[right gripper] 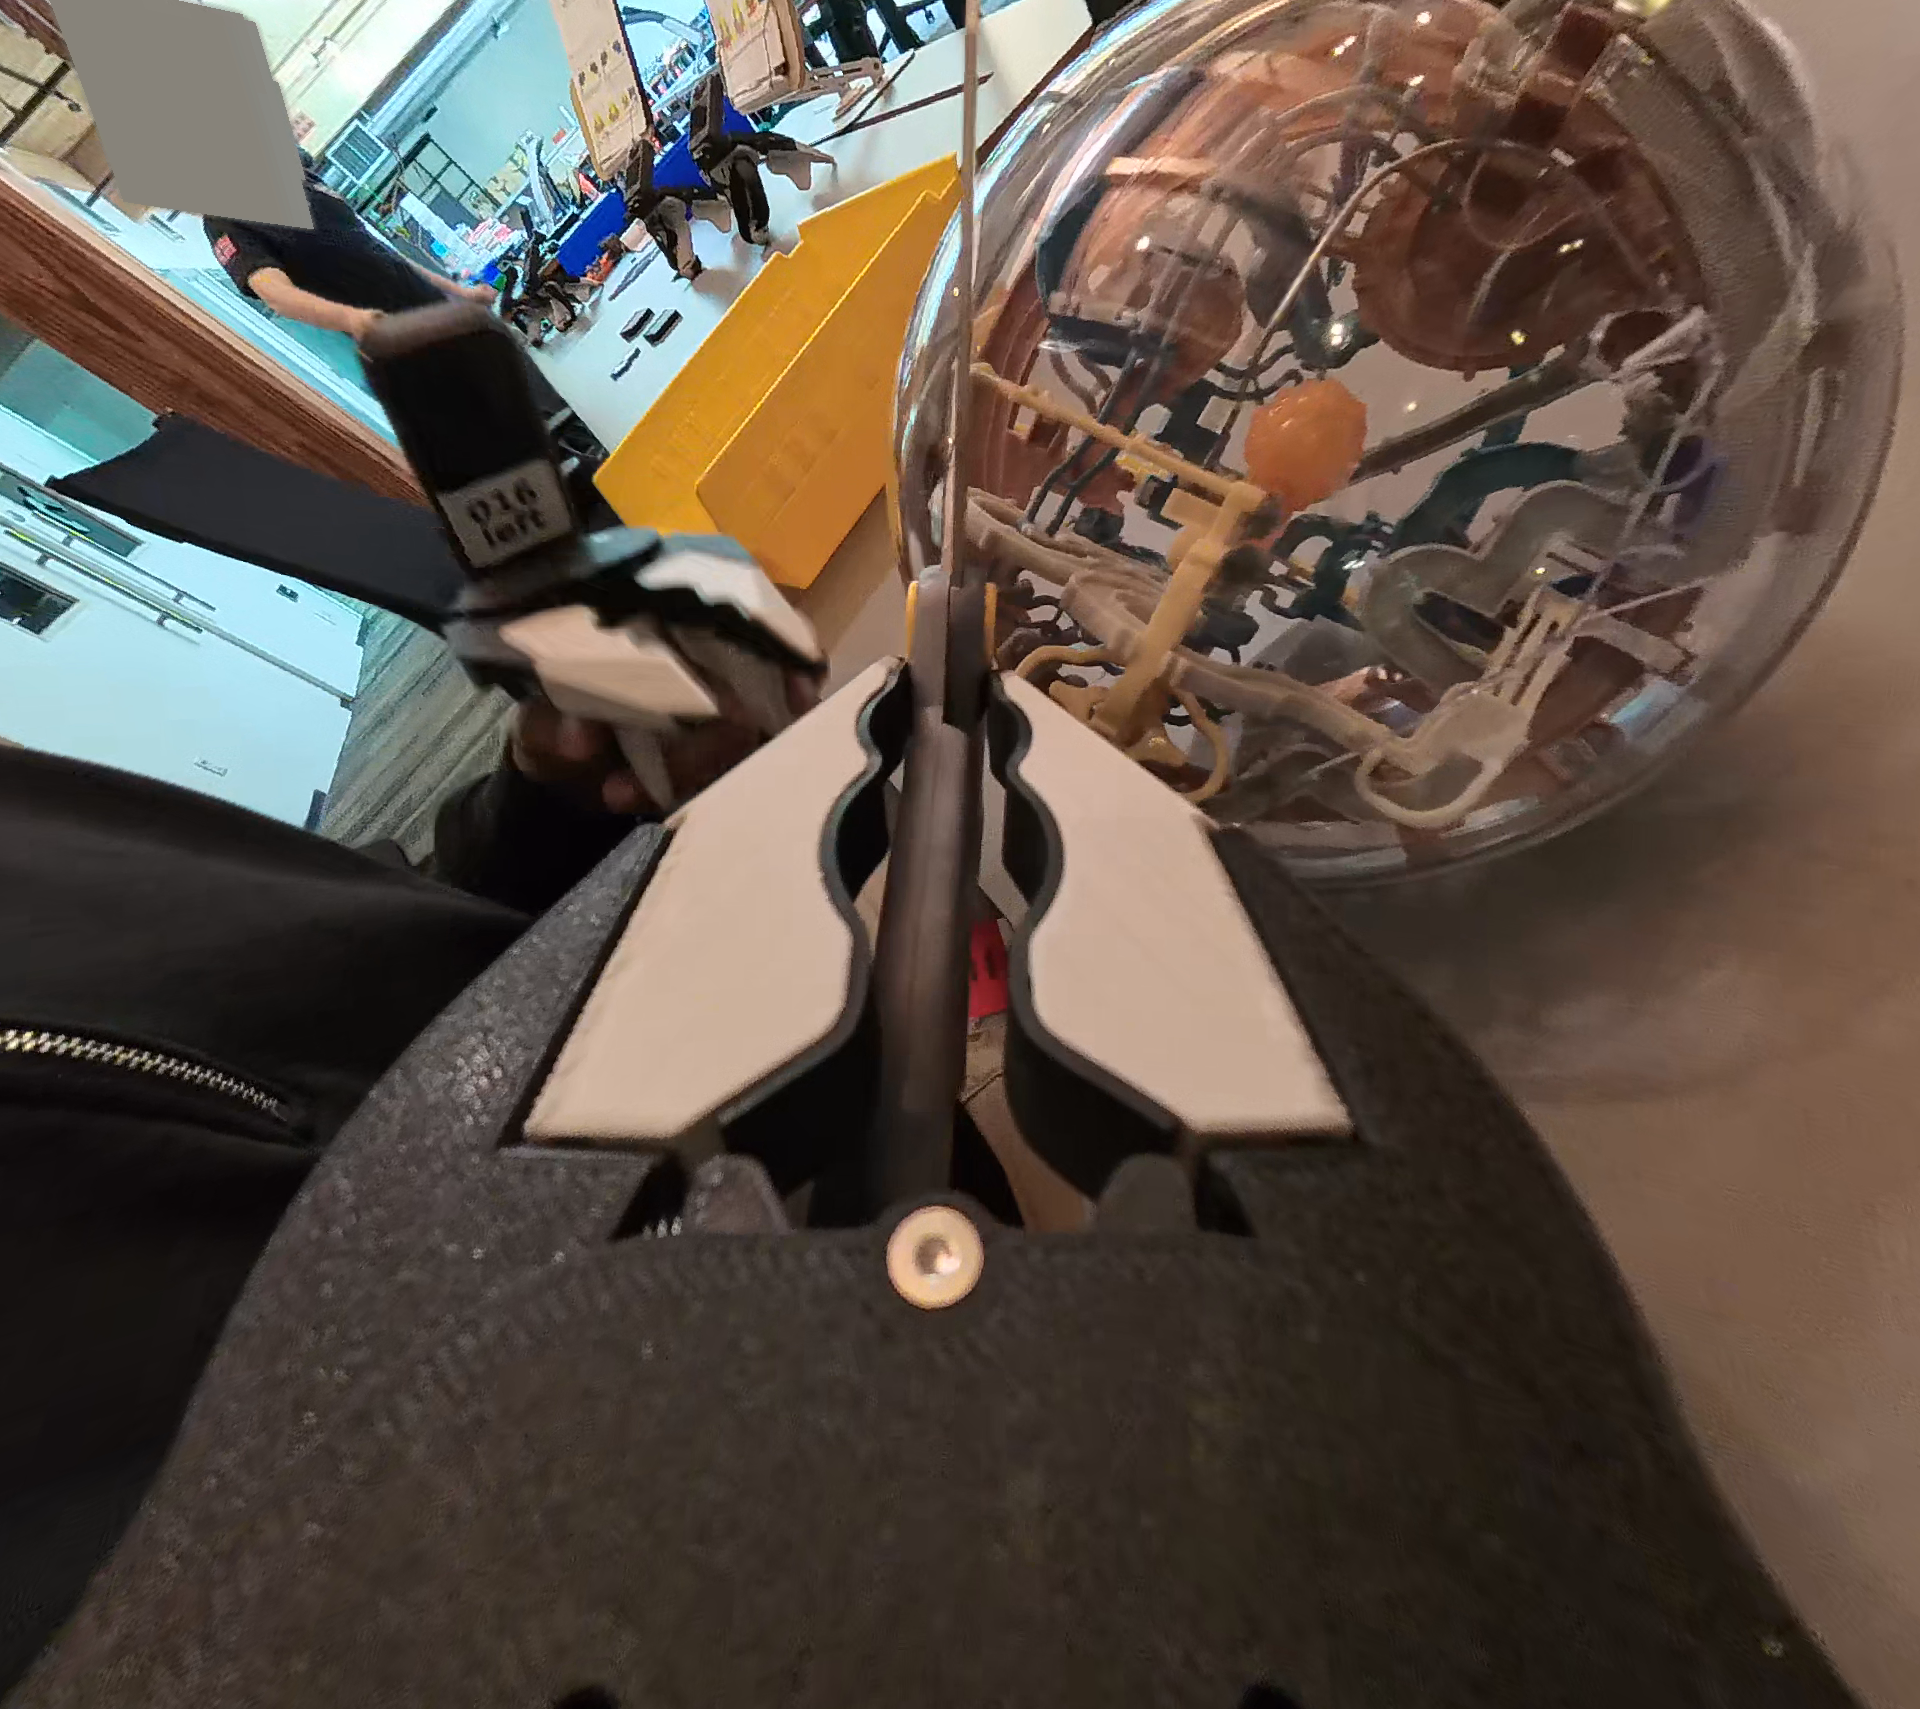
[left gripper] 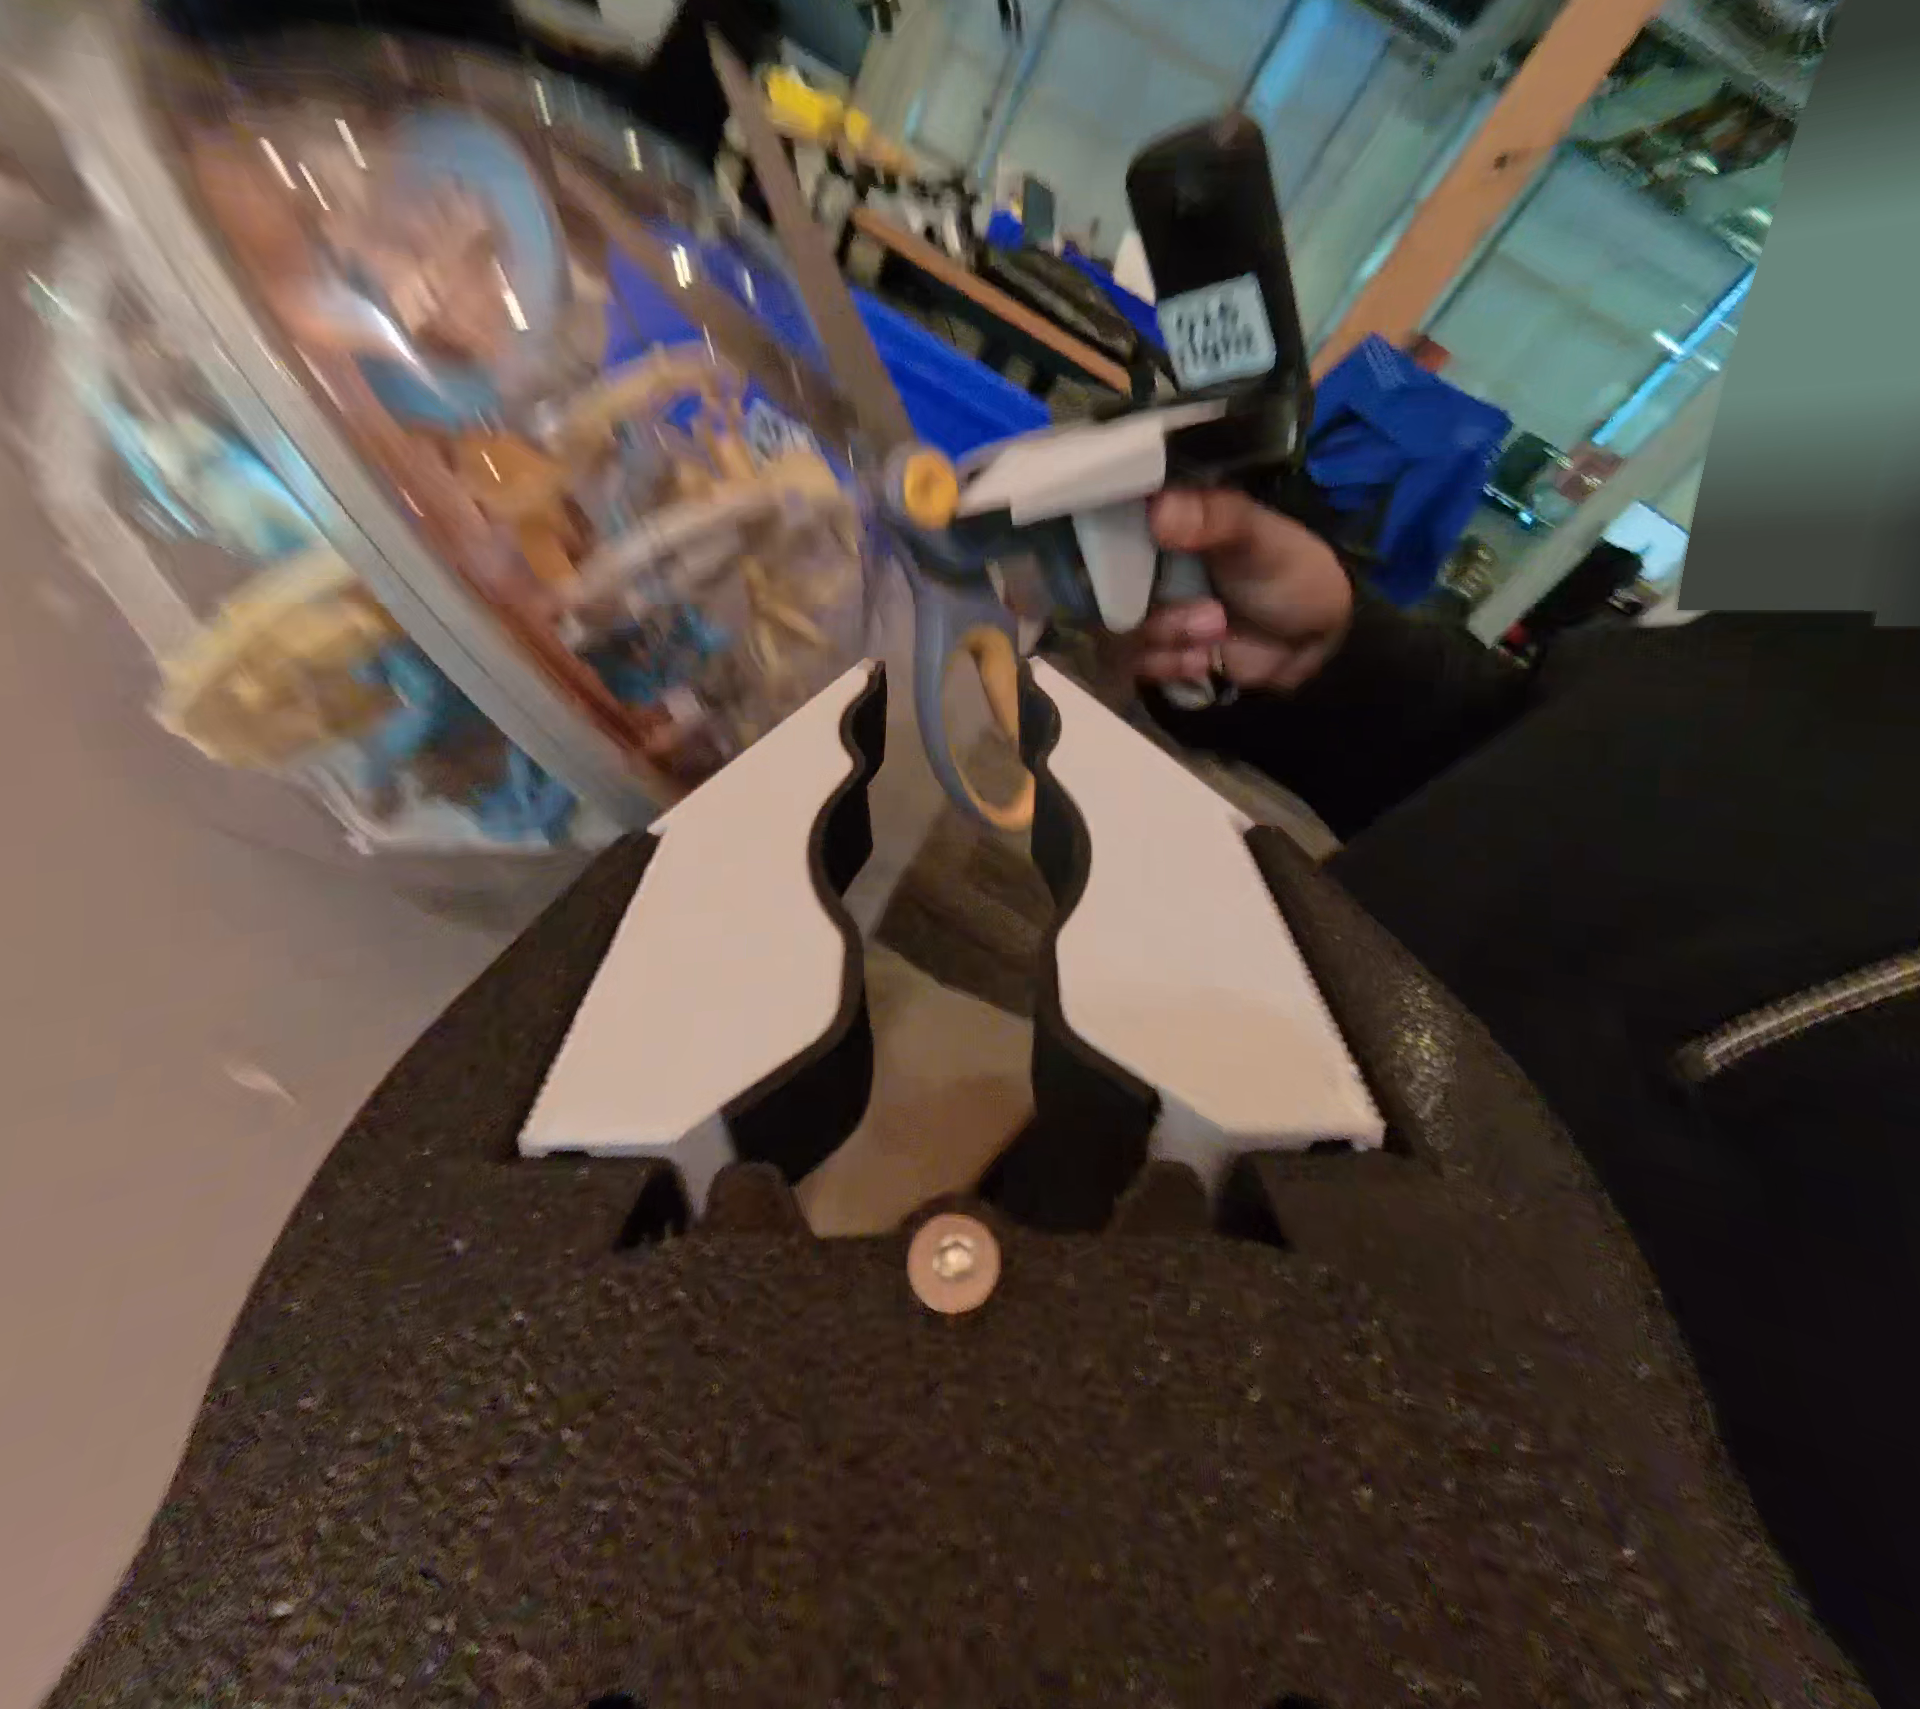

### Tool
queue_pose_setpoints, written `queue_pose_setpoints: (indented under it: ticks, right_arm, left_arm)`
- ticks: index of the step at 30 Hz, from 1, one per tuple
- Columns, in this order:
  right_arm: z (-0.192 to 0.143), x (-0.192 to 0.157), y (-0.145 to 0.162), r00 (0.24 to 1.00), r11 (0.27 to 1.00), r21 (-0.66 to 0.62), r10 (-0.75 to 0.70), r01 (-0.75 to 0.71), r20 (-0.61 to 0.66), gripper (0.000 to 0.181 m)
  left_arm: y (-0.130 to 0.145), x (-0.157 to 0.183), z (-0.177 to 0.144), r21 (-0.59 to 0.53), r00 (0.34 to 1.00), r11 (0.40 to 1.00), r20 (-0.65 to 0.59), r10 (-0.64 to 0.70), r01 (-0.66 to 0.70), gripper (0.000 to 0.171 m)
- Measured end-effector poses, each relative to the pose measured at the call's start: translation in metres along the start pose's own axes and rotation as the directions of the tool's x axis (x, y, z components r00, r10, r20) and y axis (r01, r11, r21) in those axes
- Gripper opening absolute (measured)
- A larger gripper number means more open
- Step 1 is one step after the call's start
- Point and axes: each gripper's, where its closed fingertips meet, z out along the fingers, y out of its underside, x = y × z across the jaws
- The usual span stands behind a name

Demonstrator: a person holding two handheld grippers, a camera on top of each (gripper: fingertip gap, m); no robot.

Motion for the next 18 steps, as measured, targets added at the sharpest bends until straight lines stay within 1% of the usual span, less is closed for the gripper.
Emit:
queue_pose_setpoints:
  ticks: [2,3,4,5,7,9,11,13,15,16,17,18]
  right_arm:
    - [0.002,-0.002,0.002,1.0,1.0,-0.006,-0.003,0.003,0.0,0.012]
    - [0.004,-0.003,0.002,1.0,1.0,-0.008,-0.005,0.005,0.0,0.012]
    - [0.005,-0.004,0.003,1.0,1.0,-0.009,-0.006,0.006,-0.001,0.012]
    - [0.006,-0.006,0.003,1.0,1.0,-0.009,-0.005,0.005,-0.001,0.012]
    - [0.009,-0.007,0.004,1.0,1.0,-0.007,0.001,-0.001,-0.003,0.012]
    - [0.012,-0.008,0.005,1.0,1.0,-0.004,0.011,-0.011,-0.004,0.012]
    - [0.013,-0.009,0.006,1.0,1.0,-0.003,0.013,-0.013,-0.003,0.012]
    - [0.015,-0.011,0.007,1.0,1.0,-0.001,0.016,-0.016,-0.001,0.012]
    - [0.016,-0.012,0.006,0.999,0.999,0.007,0.032,-0.032,0.004,0.012]
    - [0.016,-0.011,0.005,0.999,0.999,0.015,0.041,-0.041,0.005,0.012]
    - [0.016,-0.011,0.004,0.999,0.999,0.024,0.043,-0.043,0.003,0.013]
    - [0.017,-0.011,0.003,0.999,0.999,0.031,0.038,-0.038,-0.008,0.013]
  left_arm:
    - [0.035,-0.006,0.01,-0.108,0.999,0.993,0.02,-0.046,0.048,0.024]
    - [0.047,-0.013,0.014,-0.147,0.996,0.987,0.056,-0.064,0.071,0.024]
    - [0.053,-0.018,0.017,-0.159,0.993,0.982,0.075,-0.087,0.098,0.025]
    - [0.055,-0.016,0.02,-0.15,0.993,0.982,0.052,-0.106,0.112,0.025]
    - [0.053,-0.005,0.028,-0.097,0.991,0.987,-0.02,-0.134,0.131,0.026]
    - [0.055,0.0,0.037,-0.079,0.988,0.987,-0.052,-0.144,0.139,0.028]
    - [0.062,-0.007,0.046,-0.085,0.992,0.988,0.003,-0.126,0.126,0.029]
    - [0.065,-0.013,0.051,-0.068,0.994,0.993,0.052,-0.098,0.101,0.029]
    - [0.061,-0.01,0.052,-0.02,0.994,0.994,0.031,-0.104,0.105,0.028]
    - [0.059,-0.011,0.052,0.001,0.993,0.993,0.029,-0.117,0.117,0.026]
    - [0.055,-0.009,0.051,0.025,0.991,0.991,0.009,-0.132,0.132,0.009]
    - [0.051,-0.009,0.049,0.043,0.987,0.986,0.0,-0.158,0.158,0.005]
